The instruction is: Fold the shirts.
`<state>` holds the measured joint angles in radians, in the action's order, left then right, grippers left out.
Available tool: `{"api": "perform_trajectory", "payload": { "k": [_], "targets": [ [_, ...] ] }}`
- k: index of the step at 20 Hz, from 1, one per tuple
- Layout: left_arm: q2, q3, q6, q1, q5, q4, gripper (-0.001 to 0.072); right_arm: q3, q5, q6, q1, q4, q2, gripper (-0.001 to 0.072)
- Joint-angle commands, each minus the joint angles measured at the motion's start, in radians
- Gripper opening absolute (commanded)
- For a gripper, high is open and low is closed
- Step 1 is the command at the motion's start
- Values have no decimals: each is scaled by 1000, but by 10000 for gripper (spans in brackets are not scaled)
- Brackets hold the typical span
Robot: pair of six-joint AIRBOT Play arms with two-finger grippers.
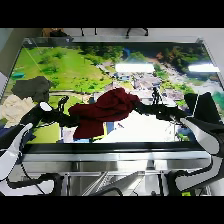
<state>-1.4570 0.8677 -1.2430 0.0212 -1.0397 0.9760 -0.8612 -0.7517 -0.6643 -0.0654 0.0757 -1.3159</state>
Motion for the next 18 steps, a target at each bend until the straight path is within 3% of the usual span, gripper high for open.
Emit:
{"api": "perform_trajectory", "payload": {
  "k": [1,7,11,15,18],
  "targets": [
    [21,54,13,1,-42,-8,11,-47,-91,2,4,-27,41,20],
    [290,404,-15,-17,-111,-10,11,-207,-279,-59,123,-27,369,18],
    [491,825,-63,-120,-85,-9,11,-455,-282,-115,381,-27,624,18],
    [613,1230,-35,-249,-25,2,10,-661,-282,-83,655,-27,785,18],
    [657,1301,2,-345,33,0,10,-772,-282,-21,765,-23,832,17]
  ]
}}
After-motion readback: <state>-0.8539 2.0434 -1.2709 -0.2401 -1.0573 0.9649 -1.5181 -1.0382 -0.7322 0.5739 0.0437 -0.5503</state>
